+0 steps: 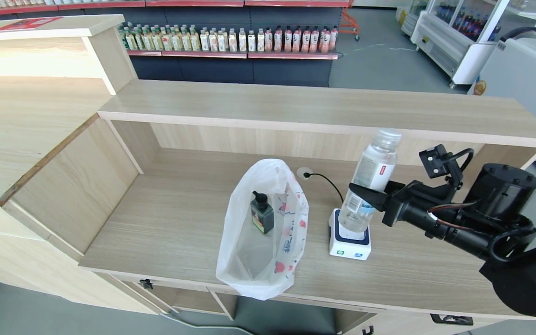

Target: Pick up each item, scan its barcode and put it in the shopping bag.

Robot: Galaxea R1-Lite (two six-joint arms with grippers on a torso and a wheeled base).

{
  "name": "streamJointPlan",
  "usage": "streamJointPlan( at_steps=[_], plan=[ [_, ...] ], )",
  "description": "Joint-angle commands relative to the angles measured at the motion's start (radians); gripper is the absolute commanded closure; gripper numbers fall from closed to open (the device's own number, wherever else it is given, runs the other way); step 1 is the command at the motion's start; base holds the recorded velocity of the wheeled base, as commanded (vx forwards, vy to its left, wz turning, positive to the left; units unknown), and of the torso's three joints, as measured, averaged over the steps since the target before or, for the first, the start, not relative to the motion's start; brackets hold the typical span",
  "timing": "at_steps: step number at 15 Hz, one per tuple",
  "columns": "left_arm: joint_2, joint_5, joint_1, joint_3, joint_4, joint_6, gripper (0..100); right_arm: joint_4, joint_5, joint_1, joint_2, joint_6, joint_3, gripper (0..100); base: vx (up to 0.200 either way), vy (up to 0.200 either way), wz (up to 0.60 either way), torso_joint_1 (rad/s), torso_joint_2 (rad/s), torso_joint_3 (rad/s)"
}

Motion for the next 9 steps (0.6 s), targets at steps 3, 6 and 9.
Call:
streamJointPlan(
  at_steps=[3,6,9],
  plan=[
    [0.000,0.000,0.000,0.000,0.000,-0.001,0,0.025,-0.001,0.033,0.007,0.011,0.004,100,0.000,0.000,0.00,0.000,0.00,0.000],
    [0.000,0.000,0.000,0.000,0.000,-0.001,0,0.025,-0.001,0.084,0.053,0.008,0.018,100,0.000,0.000,0.00,0.000,0.00,0.000],
    [0.000,0.000,0.000,0.000,0.000,-0.001,0,0.020,0.001,0.090,0.137,-0.046,0.023,100,0.000,0.000,0.00,0.000,0.00,0.000]
  ],
)
